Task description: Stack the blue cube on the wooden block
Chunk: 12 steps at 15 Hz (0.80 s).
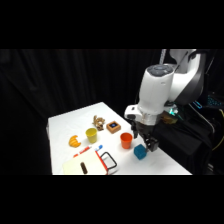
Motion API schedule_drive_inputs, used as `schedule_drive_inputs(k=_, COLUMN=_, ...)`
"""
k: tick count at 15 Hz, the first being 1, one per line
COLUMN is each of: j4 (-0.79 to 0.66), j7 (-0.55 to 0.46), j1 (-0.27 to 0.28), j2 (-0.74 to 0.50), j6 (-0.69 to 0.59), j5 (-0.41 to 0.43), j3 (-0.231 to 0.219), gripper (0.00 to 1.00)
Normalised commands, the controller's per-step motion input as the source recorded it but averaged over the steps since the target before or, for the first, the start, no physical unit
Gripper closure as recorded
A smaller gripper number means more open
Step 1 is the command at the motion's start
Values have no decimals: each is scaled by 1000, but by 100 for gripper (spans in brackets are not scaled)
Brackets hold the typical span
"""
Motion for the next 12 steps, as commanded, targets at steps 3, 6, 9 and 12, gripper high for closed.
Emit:
schedule_drive_inputs(k=3, j4=-114, j7=307, j1=69, j2=-3, j6=208, j5=-183, j3=-6, gripper=0)
schedule_drive_inputs(k=6, j4=-130, j7=269, j1=59, j2=-8, j6=229, j5=-153, j3=-7, gripper=0)
schedule_drive_inputs(k=9, j4=-121, j7=257, j1=54, j2=25, j6=259, j5=-185, j3=-33, gripper=0)
schedule_drive_inputs(k=12, j4=-92, j7=233, j1=66, j2=65, j6=276, j5=-214, j3=-77, gripper=0)
